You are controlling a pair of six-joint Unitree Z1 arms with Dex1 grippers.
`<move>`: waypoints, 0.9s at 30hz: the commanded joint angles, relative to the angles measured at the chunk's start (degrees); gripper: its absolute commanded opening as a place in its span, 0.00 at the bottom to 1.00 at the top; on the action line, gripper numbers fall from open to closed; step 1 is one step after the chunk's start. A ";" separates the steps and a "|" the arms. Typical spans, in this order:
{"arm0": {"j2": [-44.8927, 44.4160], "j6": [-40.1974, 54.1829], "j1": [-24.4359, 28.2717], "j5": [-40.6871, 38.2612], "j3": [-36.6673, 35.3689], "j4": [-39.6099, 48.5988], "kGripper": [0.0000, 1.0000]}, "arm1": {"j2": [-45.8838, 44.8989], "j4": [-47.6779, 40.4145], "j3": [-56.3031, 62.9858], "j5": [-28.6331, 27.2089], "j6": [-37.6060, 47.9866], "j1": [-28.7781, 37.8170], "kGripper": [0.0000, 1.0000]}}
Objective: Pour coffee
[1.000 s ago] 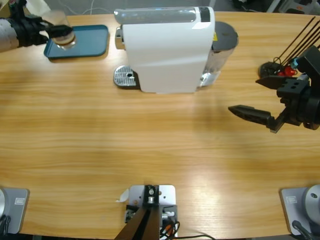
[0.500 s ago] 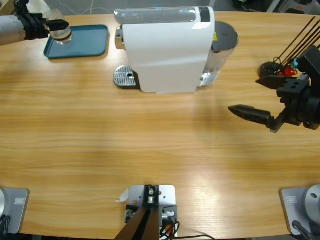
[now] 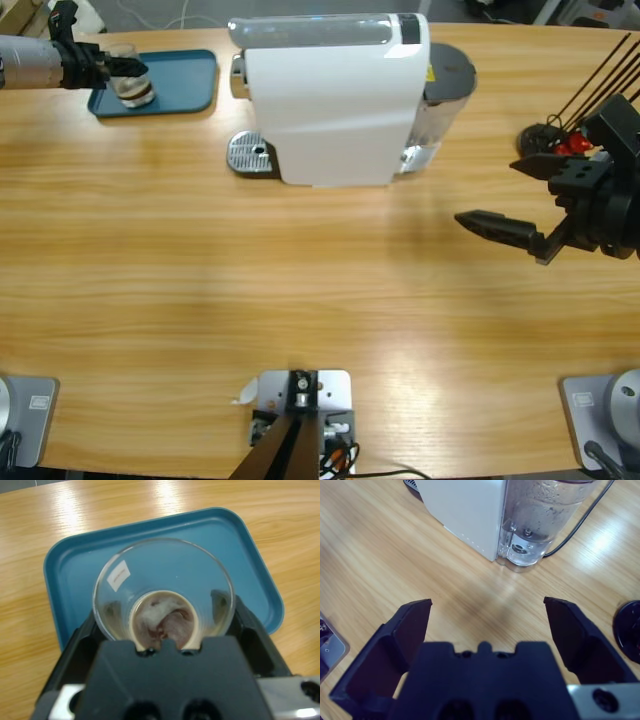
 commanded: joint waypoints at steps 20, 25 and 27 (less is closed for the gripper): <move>-18.38 2.78 0.30 2.85 1.25 15.84 0.99 | 0.17 0.16 0.37 -0.90 1.50 0.53 1.00; -30.72 4.94 -5.47 2.94 0.56 26.35 0.99 | 0.08 0.65 0.04 -0.90 1.59 0.53 1.00; -34.36 6.08 -9.88 2.94 2.90 29.17 0.99 | -0.01 1.14 -0.22 -0.84 1.55 0.55 1.00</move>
